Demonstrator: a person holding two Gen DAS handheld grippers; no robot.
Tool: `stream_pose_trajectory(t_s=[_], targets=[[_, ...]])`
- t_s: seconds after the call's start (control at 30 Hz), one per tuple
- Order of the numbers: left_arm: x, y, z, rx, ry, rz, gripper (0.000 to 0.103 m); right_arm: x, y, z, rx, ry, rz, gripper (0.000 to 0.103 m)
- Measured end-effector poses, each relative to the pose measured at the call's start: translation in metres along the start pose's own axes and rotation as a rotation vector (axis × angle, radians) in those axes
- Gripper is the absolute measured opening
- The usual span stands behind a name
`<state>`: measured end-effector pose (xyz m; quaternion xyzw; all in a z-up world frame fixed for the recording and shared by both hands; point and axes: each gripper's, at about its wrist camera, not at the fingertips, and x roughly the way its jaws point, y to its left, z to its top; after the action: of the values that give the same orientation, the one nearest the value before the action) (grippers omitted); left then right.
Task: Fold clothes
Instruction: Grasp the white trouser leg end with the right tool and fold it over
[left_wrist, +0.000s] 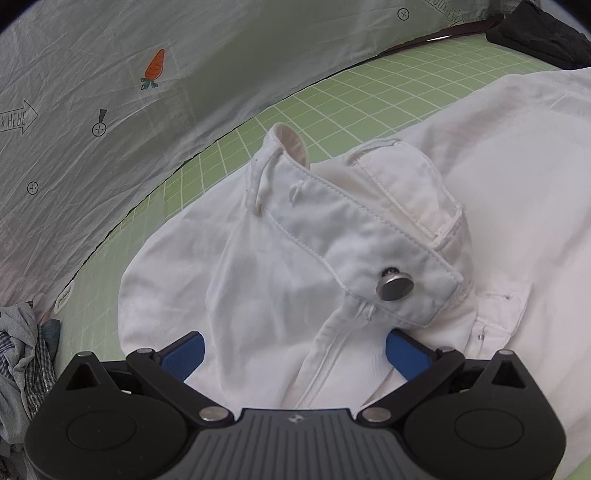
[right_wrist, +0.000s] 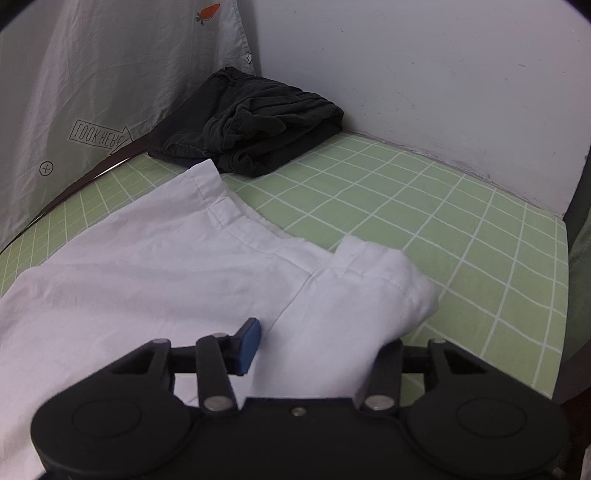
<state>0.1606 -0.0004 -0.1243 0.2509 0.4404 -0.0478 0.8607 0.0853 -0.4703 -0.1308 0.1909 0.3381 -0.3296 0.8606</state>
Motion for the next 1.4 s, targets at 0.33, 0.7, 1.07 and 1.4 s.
stream_pose_trajectory(t_s=[0.33,0.7,1.07,1.4], targets=[[0.019,0.045,-0.003,-0.318,0.112,-0.196,0.103,-0.023,-0.004,0.011,0.195,-0.035,0.144,0.022],[0.0,0.074,-0.002,-0.426,0.052,-0.255,0.103,-0.058,0.05,0.016,0.249,-0.058,0.571,0.013],[-0.013,0.1,-0.008,-0.461,-0.007,-0.228,0.103,-0.074,0.176,-0.071,-0.112,0.205,0.734,0.013],[-0.014,0.109,-0.013,-0.461,-0.026,-0.248,0.103,-0.097,0.194,-0.074,-0.178,0.18,0.693,0.045]])
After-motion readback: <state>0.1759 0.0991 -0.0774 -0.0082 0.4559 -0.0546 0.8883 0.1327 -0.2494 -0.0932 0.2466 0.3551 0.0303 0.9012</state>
